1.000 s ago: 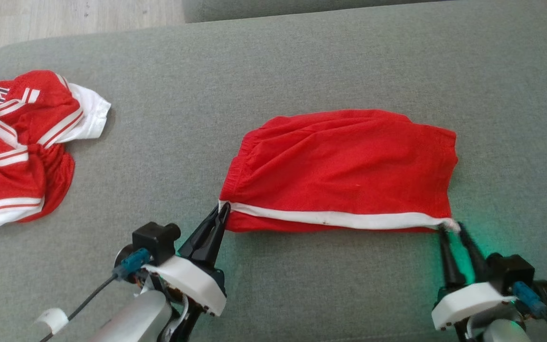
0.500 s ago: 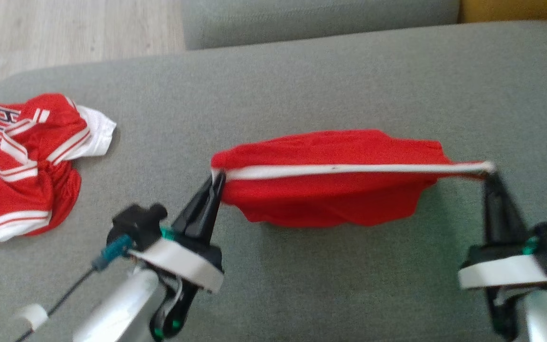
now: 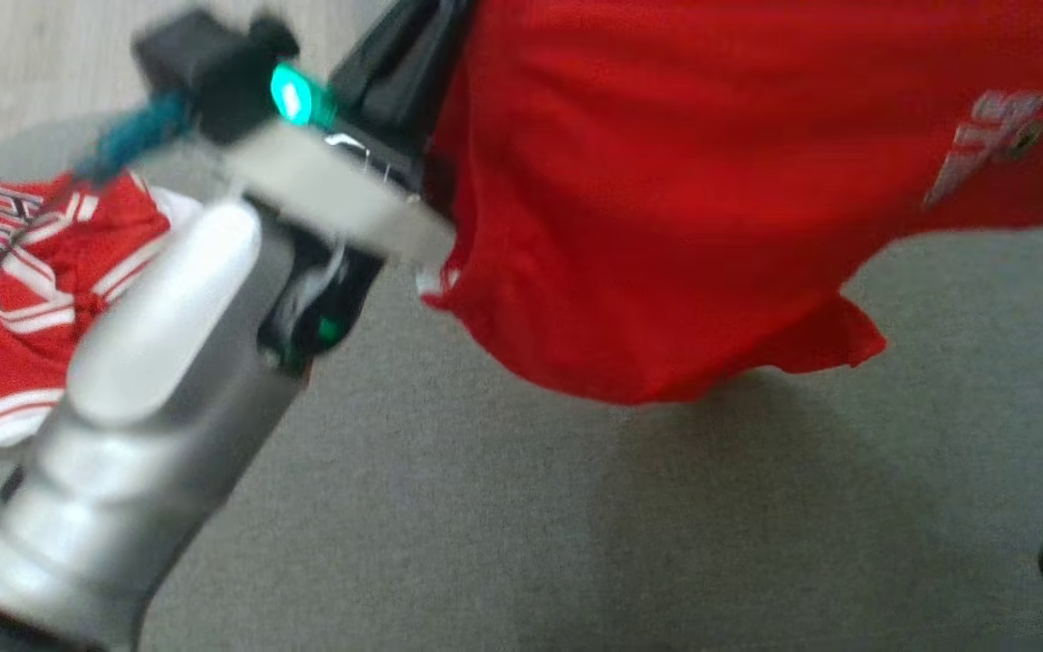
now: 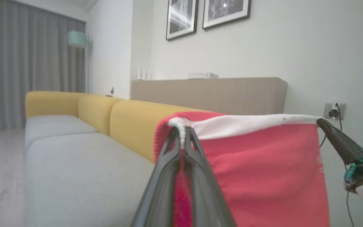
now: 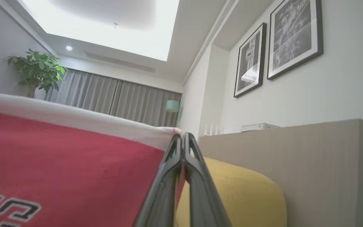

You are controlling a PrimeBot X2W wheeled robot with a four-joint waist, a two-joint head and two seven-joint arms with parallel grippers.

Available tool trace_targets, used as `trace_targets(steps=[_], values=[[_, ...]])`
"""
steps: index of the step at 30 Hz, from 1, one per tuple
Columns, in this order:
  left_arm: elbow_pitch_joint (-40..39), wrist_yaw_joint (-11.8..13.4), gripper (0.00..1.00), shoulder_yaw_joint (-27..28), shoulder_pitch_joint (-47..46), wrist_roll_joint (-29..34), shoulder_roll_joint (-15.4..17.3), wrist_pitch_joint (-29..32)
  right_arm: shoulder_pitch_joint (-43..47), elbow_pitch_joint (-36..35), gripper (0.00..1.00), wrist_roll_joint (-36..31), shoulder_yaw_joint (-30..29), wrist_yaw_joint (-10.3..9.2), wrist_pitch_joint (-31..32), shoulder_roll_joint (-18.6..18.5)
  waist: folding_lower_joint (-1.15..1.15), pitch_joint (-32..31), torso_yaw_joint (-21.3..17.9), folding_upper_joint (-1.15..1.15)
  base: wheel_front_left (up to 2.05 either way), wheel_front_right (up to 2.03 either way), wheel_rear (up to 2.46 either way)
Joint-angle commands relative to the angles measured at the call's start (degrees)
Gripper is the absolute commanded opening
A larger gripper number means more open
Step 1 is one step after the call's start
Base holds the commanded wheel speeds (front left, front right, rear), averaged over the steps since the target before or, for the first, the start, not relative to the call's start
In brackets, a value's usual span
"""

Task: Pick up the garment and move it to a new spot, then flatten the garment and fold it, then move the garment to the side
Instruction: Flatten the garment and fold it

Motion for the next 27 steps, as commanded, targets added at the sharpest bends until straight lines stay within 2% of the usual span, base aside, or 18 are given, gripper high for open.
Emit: trace_targets(steps=[1, 4, 7, 10, 13, 18, 20, 24, 25, 27], values=[[0.68, -0.50, 0.00, 2.94, -4.14, -0.35, 0.41, 0.41, -3.21, 0.91, 0.00, 1.47, 1.45, -0.04, 0.21, -1.20, 0.00, 2.98, 0.65, 0.00, 0.00, 0.00, 0.00], [7.28, -2.41, 0.00, 2.85, -10.74, -0.19, -2.31, -0.10, -10.60, 8.75, 0.00, 3.29, 2.18, -0.04, 0.19, -4.18, 0.00, 6.76, 0.71, 0.00, 0.00, 0.00, 0.00], [13.47, -3.67, 0.00, 2.91, -17.68, 2.29, -4.84, -4.67, -18.06, 13.27, 0.00, 3.18, 2.69, -0.04, -0.13, -7.21, 0.00, 9.93, 0.61, 0.00, 0.00, 0.00, 0.00], [18.21, -4.51, 0.00, 3.80, -23.20, 3.65, -7.06, -10.89, -24.08, 12.28, 0.00, 2.26, 2.71, -0.04, -0.27, -8.95, 0.00, 11.96, 0.33, 0.00, 0.00, 0.00, 0.00], [20.63, -5.04, 0.00, 4.42, -25.60, 4.62, -8.26, -14.65, -25.91, 8.33, 0.00, 1.66, 1.94, -0.04, -0.29, -9.74, 0.00, 12.78, 0.38, 0.00, 0.00, 0.00, 0.00], [20.51, -5.52, 0.00, 0.50, -19.83, 8.66, -6.57, -15.99, -17.90, 2.55, 0.00, 1.49, 2.01, -0.04, -0.30, -8.71, 0.00, 13.41, 0.34, 0.00, 0.00, 0.00, 0.00], [19.77, -5.59, 0.00, -2.11, -14.74, 10.65, -5.47, -16.11, -11.90, 1.22, 0.00, 1.73, 1.98, -0.04, -0.30, -7.65, 0.00, 13.80, 0.40, 0.00, 0.00, 0.00, 0.00], [16.22, -5.24, 0.00, -3.59, -1.40, 13.66, -4.98, -16.16, 1.93, -0.99, 0.00, 1.96, 0.40, -0.04, -0.31, -3.82, 0.00, 14.36, 0.41, 0.00, 0.00, 0.00, 0.00], [16.22, -5.24, 0.00, -3.59, -1.40, 13.66, -4.98, -16.16, 1.93, -0.99, 0.00, 1.96, 0.40, -0.04, -0.31, -3.82, 0.00, 14.36, 0.41, 0.00, 0.00, 0.00, 0.00], [14.84, -4.59, 0.00, -4.76, 5.84, 15.99, -4.46, -16.17, 8.72, -1.72, 0.00, 2.62, -0.28, -0.04, -0.31, -1.71, 0.00, 14.23, 0.07, 0.00, 0.00, 0.00, 0.00]])
